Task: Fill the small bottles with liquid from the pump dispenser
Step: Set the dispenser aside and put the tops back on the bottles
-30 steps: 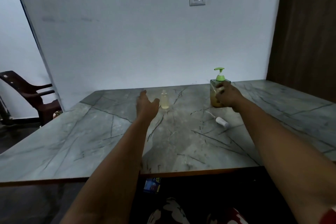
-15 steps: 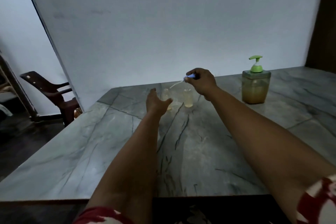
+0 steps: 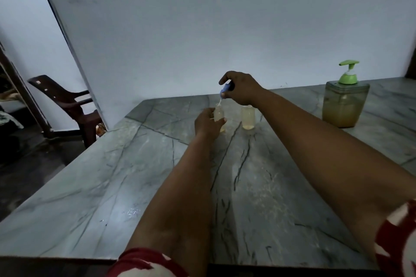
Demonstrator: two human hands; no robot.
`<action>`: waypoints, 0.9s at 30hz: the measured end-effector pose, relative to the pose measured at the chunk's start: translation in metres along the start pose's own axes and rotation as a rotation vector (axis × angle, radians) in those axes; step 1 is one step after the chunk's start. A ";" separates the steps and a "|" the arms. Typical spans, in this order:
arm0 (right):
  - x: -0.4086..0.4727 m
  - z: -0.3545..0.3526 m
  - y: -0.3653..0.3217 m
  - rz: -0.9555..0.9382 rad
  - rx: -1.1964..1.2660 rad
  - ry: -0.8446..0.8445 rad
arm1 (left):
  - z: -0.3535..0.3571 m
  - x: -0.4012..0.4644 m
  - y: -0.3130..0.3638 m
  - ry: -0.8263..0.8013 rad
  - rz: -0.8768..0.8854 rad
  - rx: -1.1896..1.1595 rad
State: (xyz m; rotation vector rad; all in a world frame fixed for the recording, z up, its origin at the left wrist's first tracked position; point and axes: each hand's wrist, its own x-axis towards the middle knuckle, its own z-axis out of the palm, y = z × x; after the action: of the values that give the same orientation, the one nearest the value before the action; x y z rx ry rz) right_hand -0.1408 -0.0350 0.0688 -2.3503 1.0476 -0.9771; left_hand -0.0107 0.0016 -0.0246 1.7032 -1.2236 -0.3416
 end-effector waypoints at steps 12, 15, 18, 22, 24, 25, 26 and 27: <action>0.009 0.036 0.005 0.005 -0.152 -0.077 | -0.001 0.006 -0.010 -0.025 -0.004 -0.077; 0.012 0.040 0.004 0.018 -0.242 -0.007 | -0.002 0.004 -0.009 -0.038 -0.014 -0.067; 0.017 0.041 -0.001 0.023 -0.313 -0.052 | -0.004 0.002 -0.008 -0.050 -0.018 -0.079; 0.023 0.025 -0.008 0.003 -0.219 -0.201 | -0.004 0.003 -0.008 -0.048 -0.004 -0.062; 0.026 0.021 -0.009 -0.012 -0.301 -0.201 | -0.004 0.004 -0.008 -0.061 -0.012 -0.052; 0.027 0.023 -0.009 -0.013 -0.350 -0.190 | -0.003 0.004 -0.007 -0.066 -0.010 -0.048; 0.028 0.027 -0.009 -0.016 -0.397 -0.169 | -0.003 0.003 -0.007 -0.067 -0.006 -0.045; 0.031 0.032 -0.008 -0.005 -0.435 -0.136 | -0.003 0.003 -0.006 -0.066 -0.002 -0.042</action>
State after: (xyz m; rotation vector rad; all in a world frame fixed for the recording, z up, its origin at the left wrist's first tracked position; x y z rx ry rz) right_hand -0.0987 -0.0508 0.0652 -2.7160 1.3046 -0.6246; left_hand -0.0034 0.0010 -0.0271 1.6691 -1.2535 -0.4247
